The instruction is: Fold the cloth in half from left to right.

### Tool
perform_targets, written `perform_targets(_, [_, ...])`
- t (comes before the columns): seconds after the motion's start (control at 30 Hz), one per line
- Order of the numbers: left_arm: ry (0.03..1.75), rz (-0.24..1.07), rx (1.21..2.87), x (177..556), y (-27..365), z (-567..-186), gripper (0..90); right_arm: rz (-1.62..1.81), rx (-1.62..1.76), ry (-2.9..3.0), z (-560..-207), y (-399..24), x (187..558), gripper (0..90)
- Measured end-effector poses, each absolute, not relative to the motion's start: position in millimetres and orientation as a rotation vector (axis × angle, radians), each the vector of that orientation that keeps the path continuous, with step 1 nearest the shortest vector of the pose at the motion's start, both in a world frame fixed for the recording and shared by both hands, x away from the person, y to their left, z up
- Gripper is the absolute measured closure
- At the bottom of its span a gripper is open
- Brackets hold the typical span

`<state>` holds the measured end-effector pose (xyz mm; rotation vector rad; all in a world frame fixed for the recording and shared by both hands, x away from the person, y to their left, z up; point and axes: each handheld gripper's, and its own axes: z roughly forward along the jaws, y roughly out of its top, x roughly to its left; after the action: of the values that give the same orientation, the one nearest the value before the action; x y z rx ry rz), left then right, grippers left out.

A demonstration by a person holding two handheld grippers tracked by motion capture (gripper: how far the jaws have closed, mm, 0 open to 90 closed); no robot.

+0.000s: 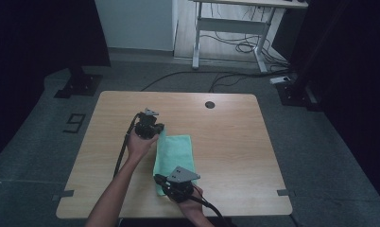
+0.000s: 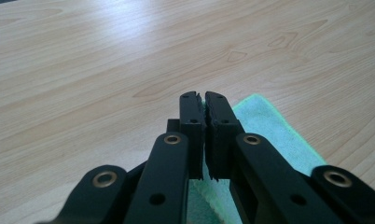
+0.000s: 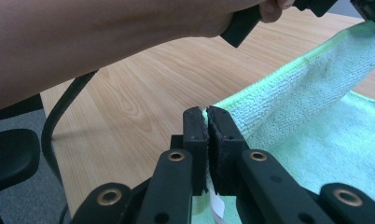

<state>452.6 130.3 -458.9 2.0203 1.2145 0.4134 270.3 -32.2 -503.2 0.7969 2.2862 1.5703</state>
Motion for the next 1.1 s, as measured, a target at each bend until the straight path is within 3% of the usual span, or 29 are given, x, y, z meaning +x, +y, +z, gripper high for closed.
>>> perform_targets(1.1, [1.193, 0.375, 2.072, 467, 97, -481, 86.4, 1.49, 0.881, 2.285, -518, -67, 273, 85.2])
